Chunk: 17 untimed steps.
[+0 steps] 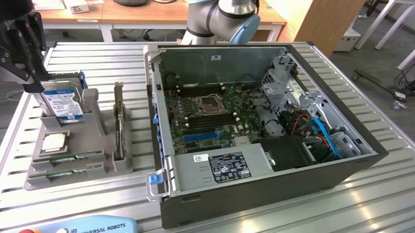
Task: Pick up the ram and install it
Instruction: 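Pick up the ram and move it above insertion slot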
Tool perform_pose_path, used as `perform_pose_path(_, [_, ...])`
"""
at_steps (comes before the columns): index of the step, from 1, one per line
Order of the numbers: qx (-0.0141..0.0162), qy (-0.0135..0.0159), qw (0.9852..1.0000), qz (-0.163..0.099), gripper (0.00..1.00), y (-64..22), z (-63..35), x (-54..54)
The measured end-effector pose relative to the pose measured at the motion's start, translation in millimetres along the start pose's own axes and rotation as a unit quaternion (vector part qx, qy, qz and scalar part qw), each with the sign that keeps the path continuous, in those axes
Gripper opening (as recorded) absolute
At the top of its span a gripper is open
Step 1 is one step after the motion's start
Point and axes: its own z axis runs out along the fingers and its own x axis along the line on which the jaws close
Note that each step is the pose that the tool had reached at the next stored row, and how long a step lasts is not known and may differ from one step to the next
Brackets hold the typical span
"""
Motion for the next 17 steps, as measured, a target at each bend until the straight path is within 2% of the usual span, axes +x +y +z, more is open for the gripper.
perform_pose_path(8, [0.0001,-0.0001,1.0000,0.000,0.36,0.0,2.1,0.1])
perform_pose_path(17, [0.0000,0.0000,1.0000,-0.001,0.36,-0.7,18.2,0.3])
